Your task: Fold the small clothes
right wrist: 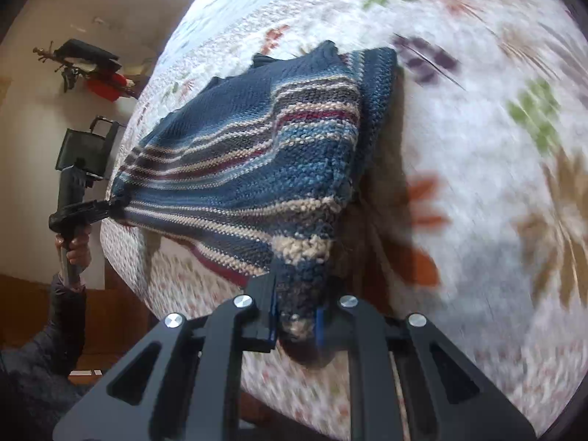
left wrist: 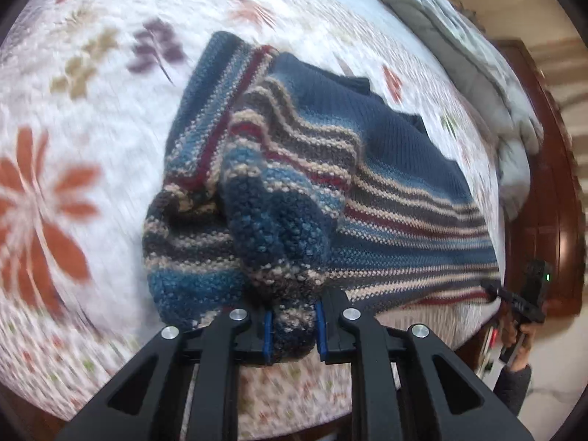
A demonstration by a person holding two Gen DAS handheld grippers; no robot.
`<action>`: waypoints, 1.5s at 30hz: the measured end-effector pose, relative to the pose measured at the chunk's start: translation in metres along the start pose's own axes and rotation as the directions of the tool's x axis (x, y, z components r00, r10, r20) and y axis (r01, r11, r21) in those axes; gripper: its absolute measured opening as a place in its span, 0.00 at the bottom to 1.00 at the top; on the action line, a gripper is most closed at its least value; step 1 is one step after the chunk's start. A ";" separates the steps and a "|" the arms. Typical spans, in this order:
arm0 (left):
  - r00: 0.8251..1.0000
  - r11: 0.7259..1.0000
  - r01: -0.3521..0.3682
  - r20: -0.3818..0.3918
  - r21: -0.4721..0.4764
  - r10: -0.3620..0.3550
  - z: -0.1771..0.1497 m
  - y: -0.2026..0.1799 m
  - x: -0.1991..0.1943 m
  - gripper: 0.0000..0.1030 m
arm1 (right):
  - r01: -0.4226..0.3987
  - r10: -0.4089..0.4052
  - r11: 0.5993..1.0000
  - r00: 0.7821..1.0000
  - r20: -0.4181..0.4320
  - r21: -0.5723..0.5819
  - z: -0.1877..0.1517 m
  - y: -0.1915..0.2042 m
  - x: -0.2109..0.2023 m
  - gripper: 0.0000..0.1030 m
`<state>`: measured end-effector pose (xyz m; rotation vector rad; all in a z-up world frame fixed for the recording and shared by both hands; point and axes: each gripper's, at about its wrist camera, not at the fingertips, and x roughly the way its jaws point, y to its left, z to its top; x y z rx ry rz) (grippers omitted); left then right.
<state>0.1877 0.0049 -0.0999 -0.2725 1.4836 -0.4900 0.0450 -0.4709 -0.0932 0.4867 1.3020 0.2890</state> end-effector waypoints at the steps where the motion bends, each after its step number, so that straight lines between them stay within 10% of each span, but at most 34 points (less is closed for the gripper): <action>1: 1.000 1.000 -0.002 -0.007 0.010 0.002 -0.012 -0.005 0.003 0.17 | 0.004 -0.004 1.000 1.000 -0.001 0.013 -0.010 -0.006 -0.005 0.13; 11: 0.988 0.987 -0.152 0.010 0.042 0.152 -0.048 -0.016 0.058 0.20 | 0.097 -0.097 0.993 0.995 -0.008 0.060 -0.049 -0.044 0.014 0.15; 15: 0.986 0.984 -0.168 0.021 0.051 0.167 -0.050 -0.007 0.058 0.25 | 0.159 -0.159 0.986 0.987 -0.006 0.048 -0.052 -0.046 0.026 0.30; 22: 0.964 0.964 -0.261 0.071 0.057 0.257 -0.048 -0.014 0.023 0.64 | 0.263 -0.263 0.965 0.963 0.048 0.026 -0.054 -0.038 0.001 0.45; 27: 0.942 0.951 -0.309 0.144 0.014 0.304 -0.018 -0.014 -0.007 0.64 | 0.279 -0.278 0.960 0.956 0.099 0.004 -0.016 -0.018 -0.017 0.46; 45: 0.966 0.930 -0.258 0.050 0.262 0.254 0.102 -0.089 0.086 0.63 | 0.219 -0.216 0.973 0.975 0.043 -0.074 0.159 -0.022 0.059 0.53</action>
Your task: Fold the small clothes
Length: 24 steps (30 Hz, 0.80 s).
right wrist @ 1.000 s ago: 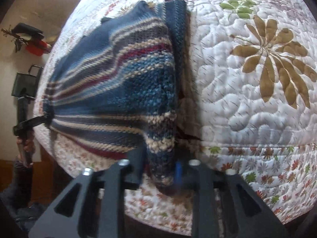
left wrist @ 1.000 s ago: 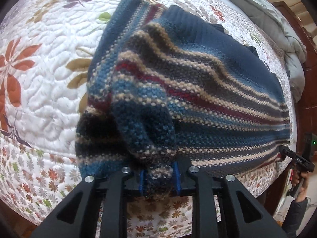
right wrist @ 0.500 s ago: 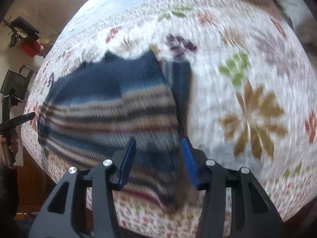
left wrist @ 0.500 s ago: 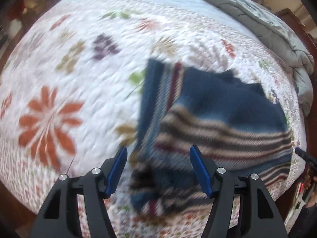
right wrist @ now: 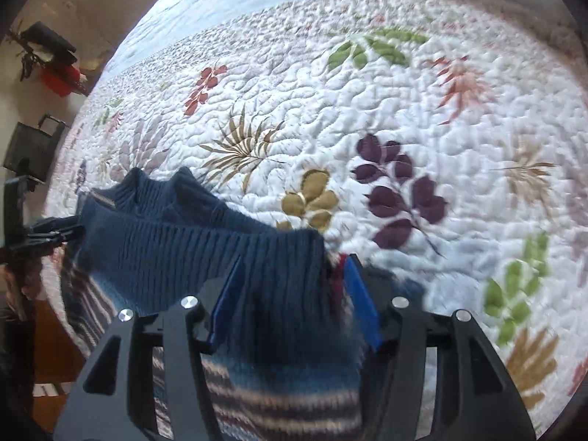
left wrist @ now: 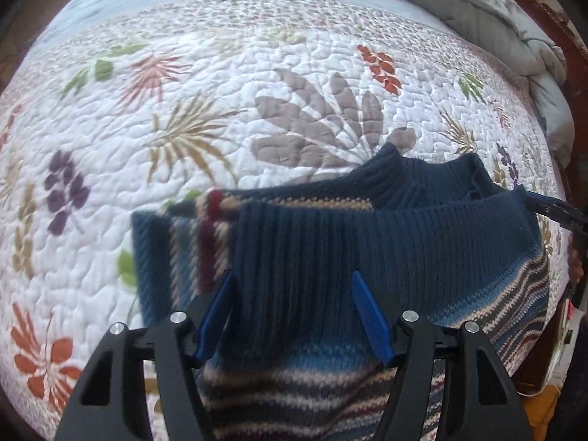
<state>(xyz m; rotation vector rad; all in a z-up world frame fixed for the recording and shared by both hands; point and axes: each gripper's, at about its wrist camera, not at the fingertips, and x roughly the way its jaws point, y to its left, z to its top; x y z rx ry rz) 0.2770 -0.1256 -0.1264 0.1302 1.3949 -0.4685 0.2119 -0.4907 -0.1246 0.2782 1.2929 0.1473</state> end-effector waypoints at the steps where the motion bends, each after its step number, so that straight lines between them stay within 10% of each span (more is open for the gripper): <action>1: 1.000 1.000 0.004 0.002 0.004 -0.004 0.002 0.000 0.002 0.62 | -0.020 0.020 1.000 1.000 -0.004 0.001 0.002 -0.002 0.004 0.45; 4: 1.000 1.000 0.001 0.009 0.004 -0.001 0.006 0.001 0.004 0.40 | -0.043 0.043 0.999 0.999 -0.014 -0.018 0.001 0.001 0.007 0.12; 8: 0.998 0.999 0.042 0.043 -0.027 -0.041 0.010 0.005 0.000 0.10 | -0.020 0.021 0.998 1.000 0.010 -0.057 -0.005 0.009 0.002 0.09; 18: 0.966 0.995 0.058 0.258 -0.076 -0.037 0.027 0.010 -0.048 0.07 | -0.061 0.072 0.997 0.972 0.222 -0.055 0.013 0.010 -0.065 0.09; 24: 0.989 0.996 -0.041 0.137 -0.080 0.051 0.046 0.012 0.005 0.07 | 0.038 -0.041 0.999 0.989 0.144 0.023 0.025 -0.006 -0.021 0.09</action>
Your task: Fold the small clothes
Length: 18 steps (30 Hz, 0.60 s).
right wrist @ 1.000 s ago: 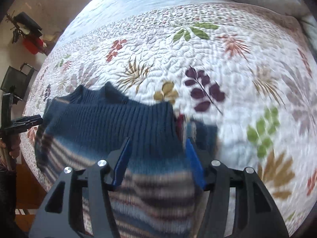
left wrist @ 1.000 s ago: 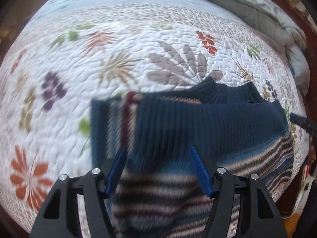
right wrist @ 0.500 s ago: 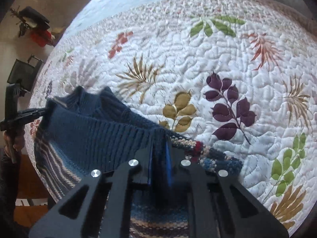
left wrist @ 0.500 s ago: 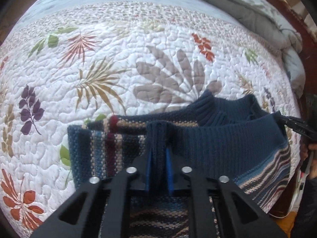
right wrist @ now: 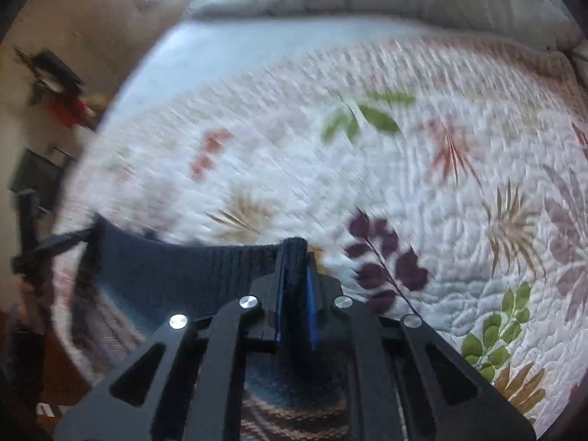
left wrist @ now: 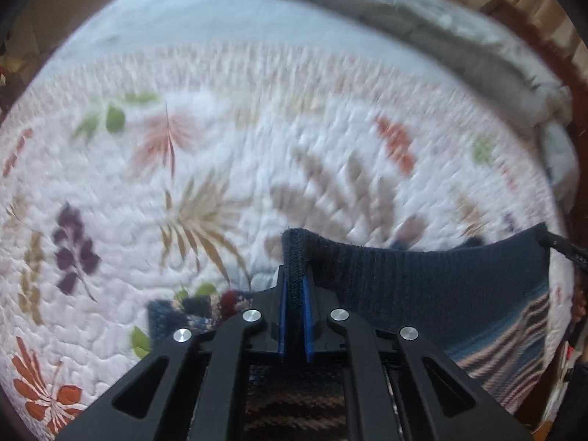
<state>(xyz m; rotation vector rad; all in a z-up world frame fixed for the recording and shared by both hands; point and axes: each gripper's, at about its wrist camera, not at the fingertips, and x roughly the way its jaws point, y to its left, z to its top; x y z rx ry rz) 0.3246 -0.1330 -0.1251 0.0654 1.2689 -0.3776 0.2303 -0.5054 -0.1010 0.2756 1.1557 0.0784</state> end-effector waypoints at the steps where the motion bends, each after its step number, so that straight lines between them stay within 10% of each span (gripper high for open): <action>1: 0.999 1.000 -0.023 -0.022 0.002 0.023 -0.002 0.001 0.014 0.08 | 0.036 -0.036 0.999 0.999 -0.040 0.002 -0.004 -0.002 0.017 0.09; 11: 0.999 0.999 -0.031 0.012 0.023 0.031 -0.019 0.011 -0.023 0.34 | 0.094 -0.094 0.996 0.996 -0.008 0.007 -0.029 0.001 0.001 0.36; 18: 0.996 0.995 -0.092 -0.017 0.048 0.093 -0.113 0.049 -0.080 0.46 | 0.052 -0.054 0.998 0.997 -0.046 -0.045 -0.112 0.045 -0.049 0.37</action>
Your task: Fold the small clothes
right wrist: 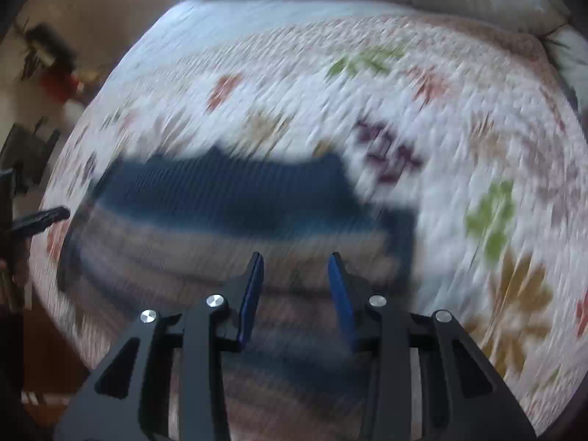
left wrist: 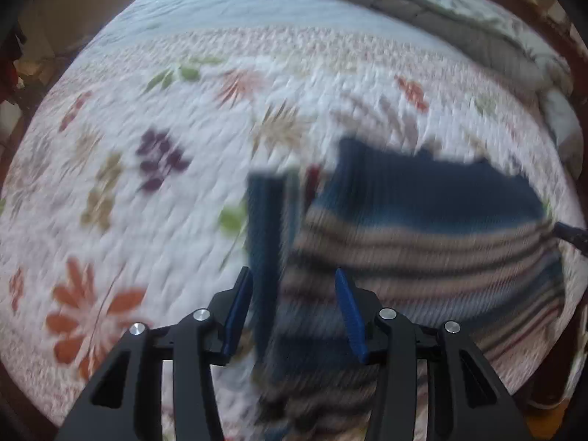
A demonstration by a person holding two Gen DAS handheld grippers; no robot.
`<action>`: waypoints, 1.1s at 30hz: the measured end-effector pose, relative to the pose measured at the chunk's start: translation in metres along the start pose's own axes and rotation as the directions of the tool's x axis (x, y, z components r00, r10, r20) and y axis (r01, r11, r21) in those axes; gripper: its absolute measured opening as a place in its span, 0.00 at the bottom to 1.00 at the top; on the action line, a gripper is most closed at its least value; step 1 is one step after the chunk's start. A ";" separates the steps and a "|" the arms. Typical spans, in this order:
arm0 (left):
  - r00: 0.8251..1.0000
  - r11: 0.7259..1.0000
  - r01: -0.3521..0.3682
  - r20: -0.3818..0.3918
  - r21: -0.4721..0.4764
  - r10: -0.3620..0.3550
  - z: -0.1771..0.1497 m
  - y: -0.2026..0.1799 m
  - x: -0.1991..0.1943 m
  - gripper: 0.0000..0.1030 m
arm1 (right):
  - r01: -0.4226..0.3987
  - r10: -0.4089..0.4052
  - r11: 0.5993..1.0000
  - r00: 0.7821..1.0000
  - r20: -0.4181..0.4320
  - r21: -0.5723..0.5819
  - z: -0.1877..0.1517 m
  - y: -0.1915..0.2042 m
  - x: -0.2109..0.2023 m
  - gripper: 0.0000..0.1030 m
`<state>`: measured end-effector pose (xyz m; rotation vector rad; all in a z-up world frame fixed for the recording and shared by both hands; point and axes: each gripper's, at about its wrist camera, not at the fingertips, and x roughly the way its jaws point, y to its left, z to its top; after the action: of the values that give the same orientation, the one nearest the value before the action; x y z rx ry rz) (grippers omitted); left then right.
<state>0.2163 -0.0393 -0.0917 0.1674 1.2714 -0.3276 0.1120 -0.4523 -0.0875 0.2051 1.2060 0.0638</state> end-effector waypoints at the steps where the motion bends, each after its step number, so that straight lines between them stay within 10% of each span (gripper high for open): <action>1: 1.000 1.000 -0.009 -0.010 0.005 0.009 -0.018 0.004 -0.004 0.46 | 0.005 -0.005 1.000 1.000 -0.027 -0.008 -0.015 0.010 -0.001 0.37; 8: 1.000 1.000 0.002 0.019 0.029 -0.003 -0.088 0.009 -0.020 0.46 | -0.040 0.037 0.999 0.997 -0.064 -0.036 -0.077 0.058 0.003 0.40; 18: 0.986 0.982 0.156 0.040 0.106 -0.161 -0.104 0.007 -0.006 0.44 | -0.043 0.047 0.998 0.996 -0.078 0.055 -0.093 0.063 0.030 0.43; 22: 0.979 0.969 0.205 -0.024 0.136 -0.204 -0.104 0.000 -0.002 0.14 | -0.039 0.044 0.997 0.995 -0.088 0.064 -0.090 0.062 0.034 0.44; 33: 0.982 0.986 0.166 -0.092 -0.021 -0.167 -0.112 0.041 0.012 0.10 | -0.008 0.010 1.000 0.996 -0.092 0.027 -0.091 0.062 0.048 0.46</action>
<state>0.1310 0.0312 -0.1379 0.0650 1.3835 -0.4591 0.0484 -0.3732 -0.1509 0.2331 1.2989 0.0656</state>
